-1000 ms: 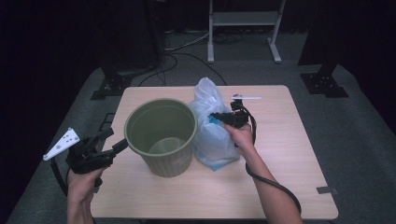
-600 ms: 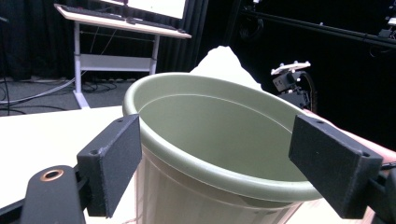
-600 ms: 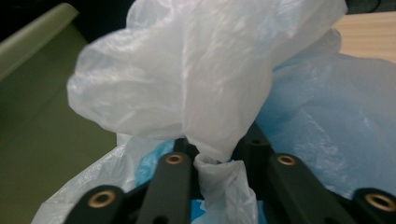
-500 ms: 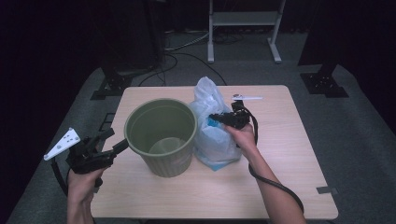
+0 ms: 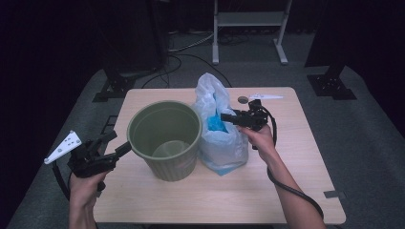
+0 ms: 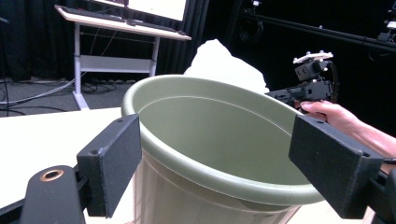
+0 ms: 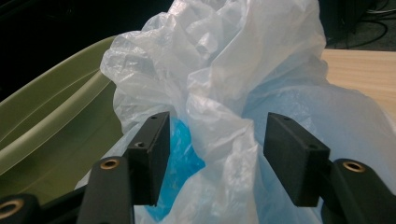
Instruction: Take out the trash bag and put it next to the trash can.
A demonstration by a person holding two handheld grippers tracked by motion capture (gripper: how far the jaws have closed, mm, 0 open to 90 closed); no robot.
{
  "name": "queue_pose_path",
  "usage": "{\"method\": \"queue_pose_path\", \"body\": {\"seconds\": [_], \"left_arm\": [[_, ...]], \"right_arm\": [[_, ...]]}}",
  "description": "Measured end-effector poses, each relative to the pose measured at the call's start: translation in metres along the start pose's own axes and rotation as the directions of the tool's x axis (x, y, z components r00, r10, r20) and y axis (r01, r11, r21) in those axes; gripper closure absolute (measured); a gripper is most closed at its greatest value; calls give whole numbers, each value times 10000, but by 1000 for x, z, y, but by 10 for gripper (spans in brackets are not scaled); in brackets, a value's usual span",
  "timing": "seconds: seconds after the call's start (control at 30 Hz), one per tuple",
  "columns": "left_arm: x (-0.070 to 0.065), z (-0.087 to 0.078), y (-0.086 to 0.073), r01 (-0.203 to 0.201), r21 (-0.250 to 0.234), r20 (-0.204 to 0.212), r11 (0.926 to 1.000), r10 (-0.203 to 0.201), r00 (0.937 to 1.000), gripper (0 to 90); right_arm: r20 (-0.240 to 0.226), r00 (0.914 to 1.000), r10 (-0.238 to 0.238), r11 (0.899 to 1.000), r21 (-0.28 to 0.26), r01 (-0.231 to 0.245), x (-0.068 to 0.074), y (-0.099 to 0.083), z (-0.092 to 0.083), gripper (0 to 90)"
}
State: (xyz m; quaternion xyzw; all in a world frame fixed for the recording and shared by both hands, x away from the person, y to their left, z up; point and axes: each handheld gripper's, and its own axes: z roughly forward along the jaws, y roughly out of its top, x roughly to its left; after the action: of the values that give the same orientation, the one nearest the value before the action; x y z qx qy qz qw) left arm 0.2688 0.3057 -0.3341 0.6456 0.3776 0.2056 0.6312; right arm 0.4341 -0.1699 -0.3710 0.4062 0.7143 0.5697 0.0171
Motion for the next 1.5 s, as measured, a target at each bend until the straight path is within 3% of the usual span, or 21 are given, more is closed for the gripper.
{"method": "queue_pose_path", "body": {"seconds": [0.2,0.77,1.5], "left_arm": [[2,2,-1,127,64,-88,9999,-127,9999,121],[2,3,-2,128,150,-134,9998,-126,9998,99],[1,4,-3,138,169,-128,9998,-136,9998,95]], "right_arm": [[-107,9999,59,9997,-251,-62,-1,-2,-15,361],[223,9993,-306,9994,-183,310,-3,-21,-50,306],[-33,10000,-35,9989,-461,34,-8,-56,-70,290]]}}
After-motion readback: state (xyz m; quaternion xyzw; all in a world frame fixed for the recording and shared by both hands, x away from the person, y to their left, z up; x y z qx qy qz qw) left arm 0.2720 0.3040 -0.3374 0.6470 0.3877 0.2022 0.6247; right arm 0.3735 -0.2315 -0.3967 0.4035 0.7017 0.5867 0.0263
